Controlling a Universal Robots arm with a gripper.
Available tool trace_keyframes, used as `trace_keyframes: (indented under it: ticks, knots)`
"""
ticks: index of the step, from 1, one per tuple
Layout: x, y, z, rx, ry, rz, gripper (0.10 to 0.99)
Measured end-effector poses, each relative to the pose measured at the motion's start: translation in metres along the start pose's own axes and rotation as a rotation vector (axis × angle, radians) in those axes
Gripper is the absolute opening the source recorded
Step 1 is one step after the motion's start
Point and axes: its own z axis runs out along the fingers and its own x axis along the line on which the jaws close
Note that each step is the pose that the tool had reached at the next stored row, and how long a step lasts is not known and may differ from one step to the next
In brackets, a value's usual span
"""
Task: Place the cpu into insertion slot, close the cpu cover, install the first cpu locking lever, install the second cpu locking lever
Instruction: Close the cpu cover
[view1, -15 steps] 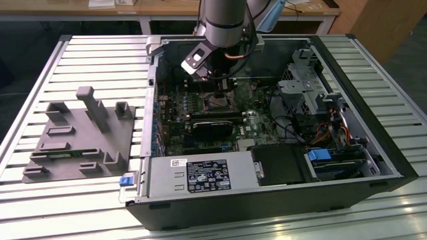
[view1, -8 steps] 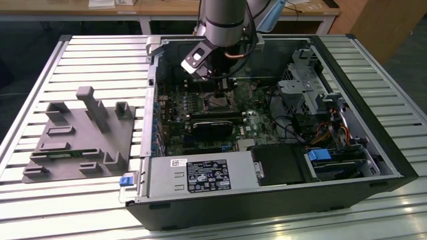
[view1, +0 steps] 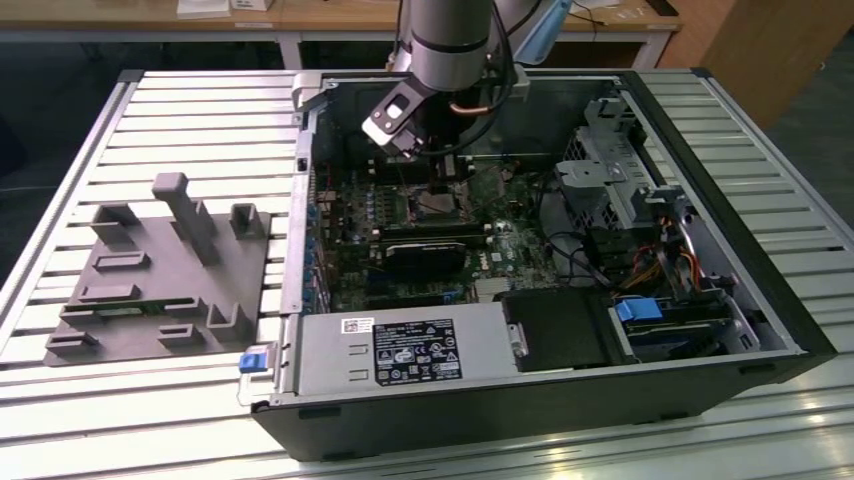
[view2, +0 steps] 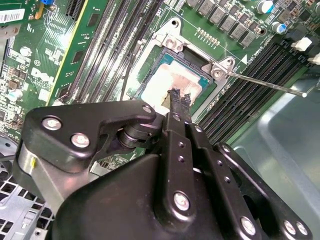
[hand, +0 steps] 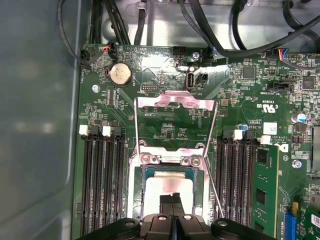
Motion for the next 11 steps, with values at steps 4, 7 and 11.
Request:
trace_keyframes:
  ticks: [4, 7, 11]
  knots:
    - [0.0000, 0.0001, -0.0018, 0.000, 0.0001, 0.000, 0.106]
    - [0.0001, 0.0001, -0.0034, 0.000, 0.0001, 0.000, 0.106]
    - [0.0001, 0.0002, -0.0061, 0.000, 0.0000, 0.000, 0.106]
